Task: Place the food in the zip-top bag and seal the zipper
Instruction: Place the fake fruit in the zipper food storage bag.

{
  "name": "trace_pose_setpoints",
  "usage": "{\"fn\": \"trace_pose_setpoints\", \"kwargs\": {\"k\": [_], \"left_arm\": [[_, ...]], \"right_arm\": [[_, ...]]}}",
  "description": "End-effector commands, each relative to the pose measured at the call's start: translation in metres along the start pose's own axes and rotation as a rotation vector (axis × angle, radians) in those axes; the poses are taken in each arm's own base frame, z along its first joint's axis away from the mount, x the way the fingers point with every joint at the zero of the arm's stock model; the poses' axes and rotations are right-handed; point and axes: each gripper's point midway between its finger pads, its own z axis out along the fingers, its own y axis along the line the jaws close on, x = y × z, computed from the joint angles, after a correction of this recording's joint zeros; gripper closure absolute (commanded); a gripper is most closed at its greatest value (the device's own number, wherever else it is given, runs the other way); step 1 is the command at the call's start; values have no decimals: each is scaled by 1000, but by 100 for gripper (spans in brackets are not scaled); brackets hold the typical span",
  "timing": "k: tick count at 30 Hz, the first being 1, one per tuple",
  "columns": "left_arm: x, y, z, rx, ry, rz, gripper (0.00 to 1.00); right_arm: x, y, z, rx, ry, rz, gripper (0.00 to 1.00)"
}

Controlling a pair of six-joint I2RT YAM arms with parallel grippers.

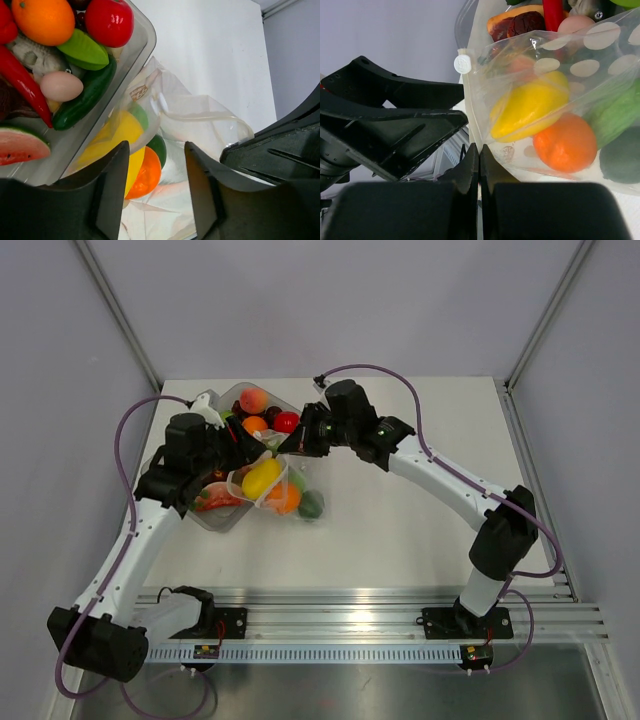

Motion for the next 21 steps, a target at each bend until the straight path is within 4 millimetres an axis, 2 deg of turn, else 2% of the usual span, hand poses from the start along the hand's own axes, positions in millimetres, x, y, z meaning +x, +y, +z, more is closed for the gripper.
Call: {"fn": "trace_pose_setpoints", "kwargs": {"k": [1,2,4,8,14,21], "left_arm": [[-28,-8,-28,-21,-104,76,39],[-28,-3,-31,-51,-108,80,23],[-19,5,-33,-79,-74,92,12],[10,41,-23,-209,9,75,11],[48,63,-16,-252,93,17,24],[65,71,-10,-256,124,-12,39]], "right_arm": [[-8,29,-12,-86,-41,-18,100],[-8,28,-11,-85,-45,-18,100],[-8,29,-12,-88,-43,-20,100],[-9,31,-14,-92,-48,-26,100],[-11,31,-21,-76,-64,-41,100],[-11,29,-19,-80,-63,-31,100]]}}
